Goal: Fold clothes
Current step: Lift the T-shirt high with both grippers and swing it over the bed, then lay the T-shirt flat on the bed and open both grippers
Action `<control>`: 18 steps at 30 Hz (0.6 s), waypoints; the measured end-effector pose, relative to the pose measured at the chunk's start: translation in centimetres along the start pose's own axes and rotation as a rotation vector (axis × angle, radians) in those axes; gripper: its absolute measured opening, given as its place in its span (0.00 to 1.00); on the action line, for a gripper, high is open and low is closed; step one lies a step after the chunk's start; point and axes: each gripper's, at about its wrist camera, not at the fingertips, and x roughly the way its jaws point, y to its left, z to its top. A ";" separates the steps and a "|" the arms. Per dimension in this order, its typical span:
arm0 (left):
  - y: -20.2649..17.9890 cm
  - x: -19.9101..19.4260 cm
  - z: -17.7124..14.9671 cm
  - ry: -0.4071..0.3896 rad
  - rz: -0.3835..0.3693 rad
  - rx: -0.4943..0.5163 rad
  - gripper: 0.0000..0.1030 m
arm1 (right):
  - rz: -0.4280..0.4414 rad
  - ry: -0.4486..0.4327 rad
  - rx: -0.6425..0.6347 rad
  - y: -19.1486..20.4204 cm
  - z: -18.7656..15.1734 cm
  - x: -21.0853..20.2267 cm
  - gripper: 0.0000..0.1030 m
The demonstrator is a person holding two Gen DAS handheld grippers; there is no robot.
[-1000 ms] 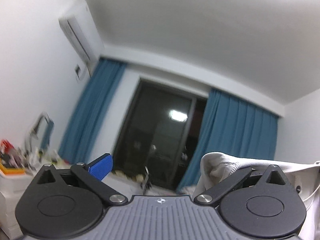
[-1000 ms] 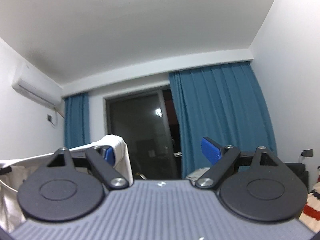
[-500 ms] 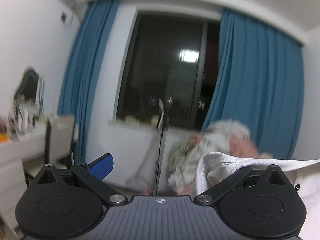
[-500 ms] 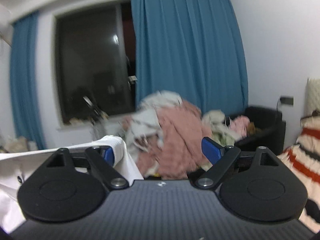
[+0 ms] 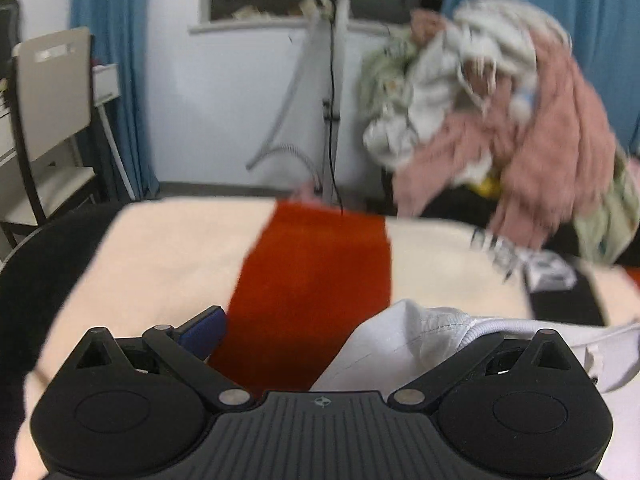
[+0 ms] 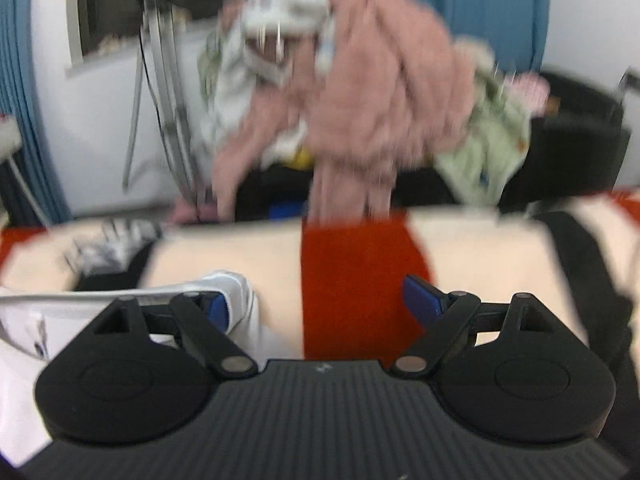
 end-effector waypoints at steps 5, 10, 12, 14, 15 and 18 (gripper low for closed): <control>-1.2 0.2 2.8 0.156 -0.056 0.174 1.00 | 0.042 0.138 -0.086 0.4 1.8 1.3 0.87; -1.7 -1.1 5.9 0.333 -0.095 0.223 1.00 | 0.062 0.272 -0.199 2.2 4.5 0.2 0.87; -1.7 -2.8 6.8 0.339 -0.150 0.219 1.00 | 0.120 0.263 -0.159 2.7 5.2 -0.9 0.87; -1.9 -4.6 7.2 0.307 -0.177 0.203 1.00 | 0.218 0.290 -0.102 3.2 5.5 -1.9 0.87; -1.9 -5.6 7.2 0.276 -0.181 0.184 1.00 | 0.221 0.270 -0.093 3.5 5.5 -2.7 0.87; -2.1 -7.7 5.7 0.197 -0.146 0.167 1.00 | 0.210 0.176 -0.107 4.7 4.7 -6.0 0.87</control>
